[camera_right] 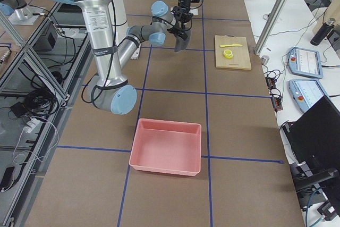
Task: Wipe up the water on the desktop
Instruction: 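Bring the right gripper to the cloth and grasp it below the left gripper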
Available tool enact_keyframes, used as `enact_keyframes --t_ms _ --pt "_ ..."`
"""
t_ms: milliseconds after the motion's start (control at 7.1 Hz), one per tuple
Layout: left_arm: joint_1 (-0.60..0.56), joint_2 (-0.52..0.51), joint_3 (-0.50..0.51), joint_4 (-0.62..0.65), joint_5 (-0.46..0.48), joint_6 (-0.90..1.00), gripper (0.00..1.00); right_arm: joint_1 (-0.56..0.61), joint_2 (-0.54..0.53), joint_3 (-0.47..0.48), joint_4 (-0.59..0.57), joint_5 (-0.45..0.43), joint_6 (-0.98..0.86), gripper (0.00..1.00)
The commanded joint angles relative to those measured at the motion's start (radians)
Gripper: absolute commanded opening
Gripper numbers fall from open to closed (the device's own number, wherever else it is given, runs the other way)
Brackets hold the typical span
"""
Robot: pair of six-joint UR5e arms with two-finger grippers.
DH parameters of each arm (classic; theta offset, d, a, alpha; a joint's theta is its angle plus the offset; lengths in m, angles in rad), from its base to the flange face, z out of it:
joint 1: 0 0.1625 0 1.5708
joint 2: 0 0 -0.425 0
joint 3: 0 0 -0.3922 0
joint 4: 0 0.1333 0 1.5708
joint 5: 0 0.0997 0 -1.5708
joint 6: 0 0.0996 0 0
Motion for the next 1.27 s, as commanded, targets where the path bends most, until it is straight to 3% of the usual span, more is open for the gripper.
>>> enact_keyframes --t_ms 0,282,563,845,985,1126 --pt "0.001 -0.001 0.004 -0.001 0.0 0.004 0.0 -0.003 0.0 0.0 0.002 0.003 0.016 0.41" --pt "0.001 -0.001 0.002 -0.001 0.0 0.005 0.0 -0.003 -0.002 0.0 0.007 0.007 0.017 0.23" --pt "0.001 0.001 0.004 -0.001 0.0 0.006 0.0 -0.001 -0.002 0.0 0.01 0.007 0.033 0.16" --pt "-0.001 0.002 0.002 -0.001 0.0 0.004 0.0 0.0 -0.015 0.003 0.034 0.007 0.133 0.0" --pt "-0.001 0.002 0.001 -0.002 0.0 0.006 0.14 0.0 -0.023 0.003 0.042 0.009 0.137 0.0" --pt "-0.001 0.004 0.001 -0.002 0.001 0.006 0.54 0.0 -0.026 0.003 0.044 0.007 0.142 0.0"
